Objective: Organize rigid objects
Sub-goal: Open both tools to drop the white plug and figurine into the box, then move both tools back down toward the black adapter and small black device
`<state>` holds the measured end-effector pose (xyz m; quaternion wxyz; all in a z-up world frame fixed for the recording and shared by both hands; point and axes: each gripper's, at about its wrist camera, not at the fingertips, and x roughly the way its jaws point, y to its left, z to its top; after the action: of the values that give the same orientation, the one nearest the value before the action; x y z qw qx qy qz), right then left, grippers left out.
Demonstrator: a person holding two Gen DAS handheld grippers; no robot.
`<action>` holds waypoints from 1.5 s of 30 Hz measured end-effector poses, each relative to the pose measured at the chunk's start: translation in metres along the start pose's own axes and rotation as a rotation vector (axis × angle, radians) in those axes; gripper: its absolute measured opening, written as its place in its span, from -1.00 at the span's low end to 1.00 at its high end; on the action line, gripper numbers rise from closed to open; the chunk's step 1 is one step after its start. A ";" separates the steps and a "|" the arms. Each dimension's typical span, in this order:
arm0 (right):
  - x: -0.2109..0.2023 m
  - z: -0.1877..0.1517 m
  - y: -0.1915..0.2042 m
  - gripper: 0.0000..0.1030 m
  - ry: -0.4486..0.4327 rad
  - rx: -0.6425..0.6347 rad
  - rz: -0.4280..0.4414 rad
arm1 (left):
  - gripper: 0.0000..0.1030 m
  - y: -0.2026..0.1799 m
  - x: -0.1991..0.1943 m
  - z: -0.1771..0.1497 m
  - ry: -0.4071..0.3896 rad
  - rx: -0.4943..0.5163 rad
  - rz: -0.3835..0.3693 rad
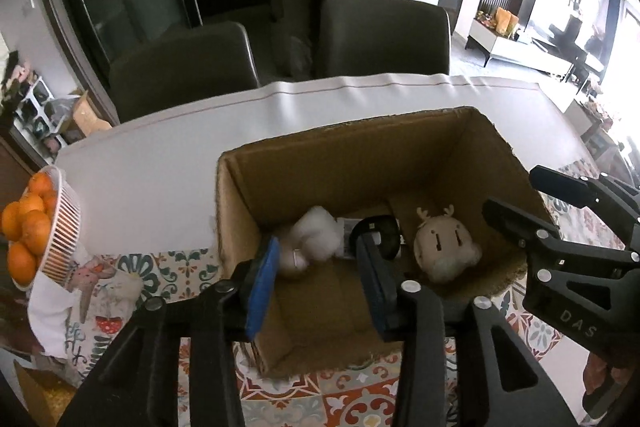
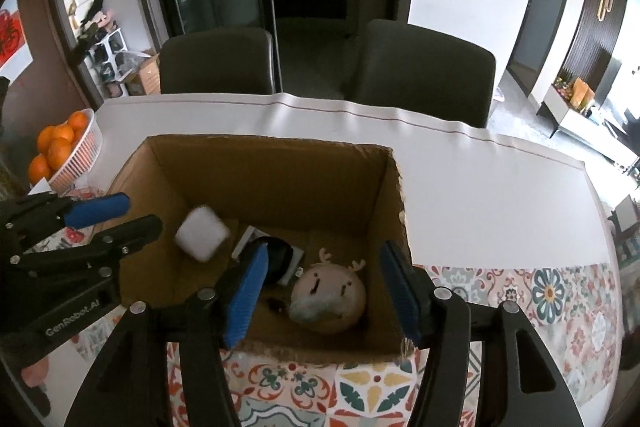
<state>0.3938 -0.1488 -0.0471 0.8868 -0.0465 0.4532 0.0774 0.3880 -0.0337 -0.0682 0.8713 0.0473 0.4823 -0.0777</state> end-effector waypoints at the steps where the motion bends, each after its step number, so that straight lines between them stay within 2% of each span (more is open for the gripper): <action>1: -0.002 -0.001 0.000 0.16 -0.001 0.003 -0.003 | -0.05 0.000 -0.005 -0.002 -0.009 0.000 0.008; 9: -0.037 -0.016 0.000 0.40 -0.053 0.025 -0.057 | 0.41 -0.010 -0.043 -0.018 -0.086 0.019 0.051; 11: -0.051 -0.021 0.001 0.45 -0.074 0.019 -0.077 | 0.62 -0.012 -0.053 -0.023 -0.113 0.021 0.068; 14: -0.068 -0.029 0.002 0.47 -0.100 0.010 -0.107 | 0.73 -0.015 -0.068 -0.032 -0.147 0.020 0.083; 21: -0.098 -0.052 0.003 0.51 -0.131 0.015 -0.128 | 0.81 -0.023 -0.094 -0.056 -0.168 0.011 0.082; 28: -0.111 -0.079 0.003 0.52 -0.123 0.028 -0.117 | 0.85 -0.034 -0.107 -0.086 -0.165 0.003 0.085; 45: -0.095 -0.146 0.006 0.51 -0.011 0.014 -0.068 | 0.85 -0.045 -0.083 -0.155 -0.010 -0.076 0.052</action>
<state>0.2219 -0.1740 -0.0554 0.8918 -0.0551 0.4468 0.0443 0.2073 -0.0459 -0.0807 0.8766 0.0260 0.4791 -0.0370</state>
